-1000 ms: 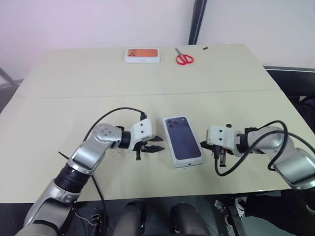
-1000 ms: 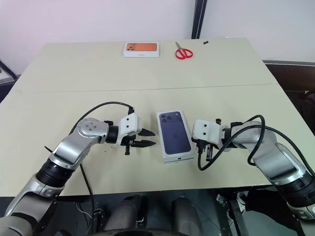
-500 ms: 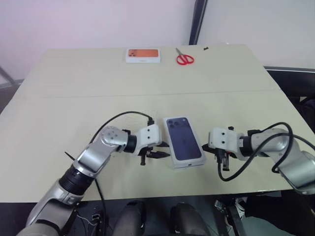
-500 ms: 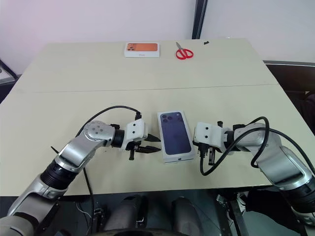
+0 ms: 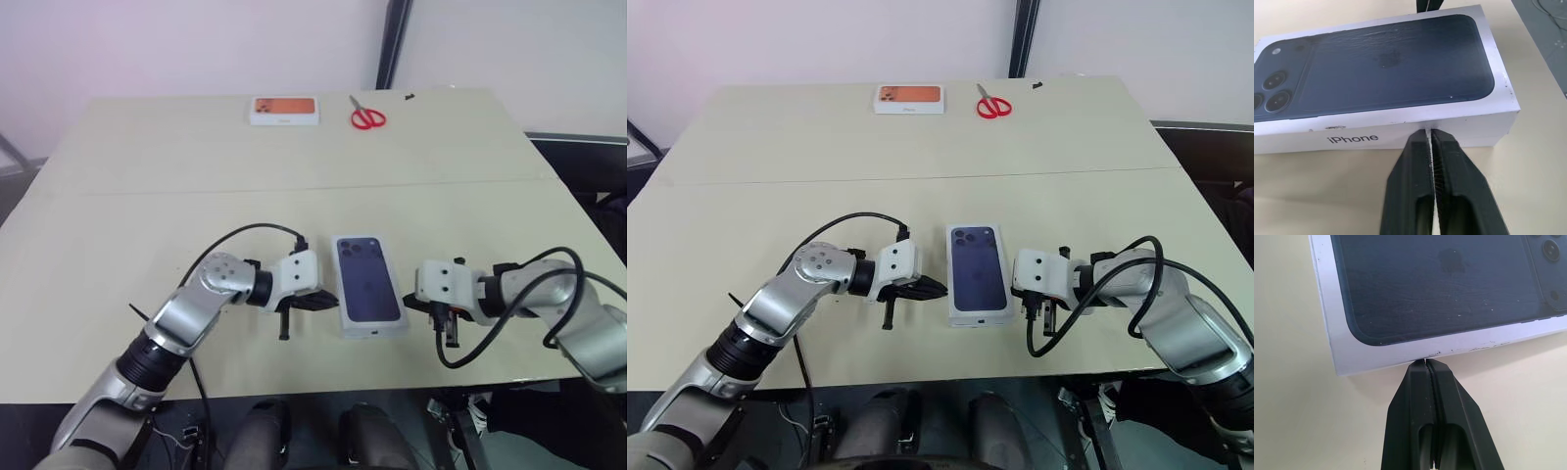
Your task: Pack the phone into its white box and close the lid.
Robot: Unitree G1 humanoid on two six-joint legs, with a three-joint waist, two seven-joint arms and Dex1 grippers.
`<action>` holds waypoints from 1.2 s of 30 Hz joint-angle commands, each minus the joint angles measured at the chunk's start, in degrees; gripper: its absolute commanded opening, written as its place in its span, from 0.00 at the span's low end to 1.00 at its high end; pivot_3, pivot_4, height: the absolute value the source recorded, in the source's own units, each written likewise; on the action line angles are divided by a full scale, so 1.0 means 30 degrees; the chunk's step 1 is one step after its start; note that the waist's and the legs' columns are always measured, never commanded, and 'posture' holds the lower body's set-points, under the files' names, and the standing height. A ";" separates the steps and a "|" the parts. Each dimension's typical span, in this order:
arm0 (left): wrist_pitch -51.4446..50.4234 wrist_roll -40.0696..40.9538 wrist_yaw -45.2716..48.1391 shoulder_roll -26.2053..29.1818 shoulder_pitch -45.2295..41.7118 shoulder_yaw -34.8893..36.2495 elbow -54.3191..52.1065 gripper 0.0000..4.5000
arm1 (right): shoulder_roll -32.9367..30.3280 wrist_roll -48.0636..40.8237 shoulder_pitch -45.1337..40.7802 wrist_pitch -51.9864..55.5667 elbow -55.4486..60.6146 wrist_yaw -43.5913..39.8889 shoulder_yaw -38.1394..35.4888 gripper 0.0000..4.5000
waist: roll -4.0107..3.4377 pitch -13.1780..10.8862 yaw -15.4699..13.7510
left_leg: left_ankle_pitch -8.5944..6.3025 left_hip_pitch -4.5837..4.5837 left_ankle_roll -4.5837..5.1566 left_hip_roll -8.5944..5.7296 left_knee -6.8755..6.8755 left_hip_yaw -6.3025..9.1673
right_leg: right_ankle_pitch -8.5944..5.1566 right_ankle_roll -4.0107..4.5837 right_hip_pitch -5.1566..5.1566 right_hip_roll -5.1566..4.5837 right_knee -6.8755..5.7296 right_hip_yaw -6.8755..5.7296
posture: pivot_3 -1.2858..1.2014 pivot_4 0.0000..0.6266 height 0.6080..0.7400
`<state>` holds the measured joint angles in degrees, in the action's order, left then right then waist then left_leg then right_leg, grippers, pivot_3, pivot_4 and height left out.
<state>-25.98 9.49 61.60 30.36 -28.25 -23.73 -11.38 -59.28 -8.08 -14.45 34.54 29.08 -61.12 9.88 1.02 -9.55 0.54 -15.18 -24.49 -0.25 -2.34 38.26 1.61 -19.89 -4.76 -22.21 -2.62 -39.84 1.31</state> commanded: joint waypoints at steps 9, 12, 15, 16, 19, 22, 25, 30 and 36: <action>-0.0139 0.0179 -0.0170 -0.0188 -0.0485 0.0161 -0.0482 0.01 | -0.0109 -0.0623 0.0220 -0.0159 0.1407 -0.0319 -0.0411 0.00 | 0.0000 0.0000 0.0002 | 0.0000 0.0000 0.0000 0.0000 0.0000 0.0000 | 0.0000 0.0000 -0.0001 0.0000 -0.0001 -0.0001 | 0.52 0.24 1.00; -0.0167 0.0467 0.0237 -0.0114 -0.0399 0.0150 -0.0772 0.01 | -0.0404 -0.0994 0.0605 0.0064 0.2113 -0.0683 -0.0531 0.00 | 0.0000 0.0000 0.0000 | 0.0000 0.0000 0.0000 0.0000 0.0000 0.0000 | 0.0000 0.0000 -0.0002 0.0000 -0.0001 -0.0001 | 0.52 0.24 1.00; -0.0253 0.0540 0.0548 0.0072 -0.0377 0.0146 -0.0827 0.01 | -0.0613 -0.0997 0.0974 0.0029 0.2483 -0.0791 -0.0542 0.00 | 0.0000 0.0000 -0.0003 | 0.0000 0.0000 0.0000 0.0000 0.0000 0.0002 | 0.0000 0.0000 0.0001 0.0000 0.0000 -0.0002 | 0.52 0.24 1.00; -0.0138 0.0513 0.0692 0.0159 -0.0349 0.0107 -0.0849 0.01 | -0.0613 -0.0946 0.1024 0.0018 0.2526 -0.0756 -0.0517 0.00 | 0.0000 0.0000 0.0006 | 0.0000 0.0000 0.0000 0.0000 0.0001 0.0001 | 0.0000 0.0000 0.0002 0.0000 0.0000 -0.0001 | 0.52 0.24 1.00; -0.0073 0.0500 0.0830 0.0199 -0.0283 0.0100 -0.0937 0.01 | -0.0553 -0.0909 0.1050 0.0114 0.2662 -0.0645 -0.0461 0.00 | 0.0000 0.0000 0.0008 | 0.0000 0.0002 0.0000 0.0000 0.0001 0.0002 | 0.0000 0.0000 0.0001 0.0000 -0.0001 -0.0003 | 0.52 0.24 1.00; -0.0171 0.0678 0.0817 -0.0009 -0.0336 0.0261 -0.0988 0.01 | -0.0510 -0.0961 0.0891 0.0184 0.2692 -0.0632 -0.0495 0.00 | 0.0001 0.0000 0.0004 | 0.0000 0.0002 0.0000 0.0000 0.0002 0.0002 | 0.0000 0.0000 0.0002 0.0001 -0.0002 -0.0002 | 0.52 0.24 1.00; -0.0457 0.1025 0.0796 -0.0153 -0.0394 0.0498 -0.1169 0.01 | -0.0475 -0.1163 0.0623 0.0383 0.2748 -0.0670 -0.0682 0.00 | 0.0001 0.0000 0.0001 | 0.0000 0.0002 0.0000 0.0000 0.0002 0.0002 | 0.0000 0.0000 0.0002 0.0000 -0.0002 -0.0002 | 0.52 0.24 1.00; -0.0577 0.1294 0.0895 -0.0186 -0.0334 0.0611 -0.1451 0.01 | -0.0431 -0.1647 0.0191 0.0829 0.2934 -0.0794 -0.0937 0.00 | 0.0000 0.0000 0.0005 | 0.0000 0.0002 0.0000 0.0000 0.0003 0.0002 | 0.0000 0.0000 0.0002 0.0001 -0.0002 -0.0002 | 0.52 0.24 1.00; -0.0886 0.1593 0.1251 0.0145 -0.0117 0.0569 -0.1936 0.01 | -0.0737 -0.1949 0.0501 0.0935 0.3288 -0.1023 -0.1069 0.00 | 0.0000 0.0000 0.0009 | 0.0000 0.0002 0.0000 0.0000 0.0002 0.0002 | 0.0000 0.0000 0.0001 0.0001 -0.0002 -0.0001 | 0.52 0.24 1.00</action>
<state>-28.62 12.06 64.15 31.31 -28.88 -21.56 -14.21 -61.41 -11.67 -12.40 38.35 34.73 -63.69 8.27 1.02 -9.55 0.57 -15.18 -24.48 -0.25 -2.34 38.27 1.62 -19.89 -4.76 -22.21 -2.62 -39.84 1.31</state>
